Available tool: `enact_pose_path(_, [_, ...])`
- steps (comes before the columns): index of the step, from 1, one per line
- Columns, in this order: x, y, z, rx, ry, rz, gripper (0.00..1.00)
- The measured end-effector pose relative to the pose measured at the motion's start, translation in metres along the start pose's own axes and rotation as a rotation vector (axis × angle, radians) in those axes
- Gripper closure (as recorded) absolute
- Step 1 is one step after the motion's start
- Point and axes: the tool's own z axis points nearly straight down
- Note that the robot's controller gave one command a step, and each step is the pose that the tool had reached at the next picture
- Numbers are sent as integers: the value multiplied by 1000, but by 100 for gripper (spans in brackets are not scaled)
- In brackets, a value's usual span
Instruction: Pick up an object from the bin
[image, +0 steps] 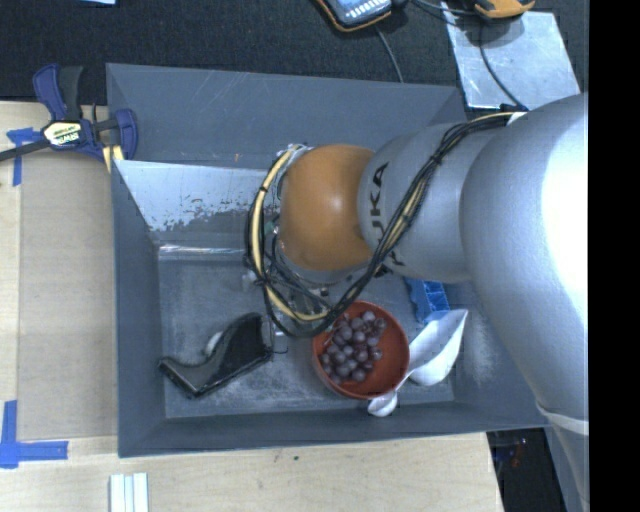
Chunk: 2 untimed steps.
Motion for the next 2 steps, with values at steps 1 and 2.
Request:
enact_pose_path(1, [26, -14, 7, 4, -8, 2, 100])
enact_pose_path(2, [26, -14, 7, 4, -8, 3, 100])
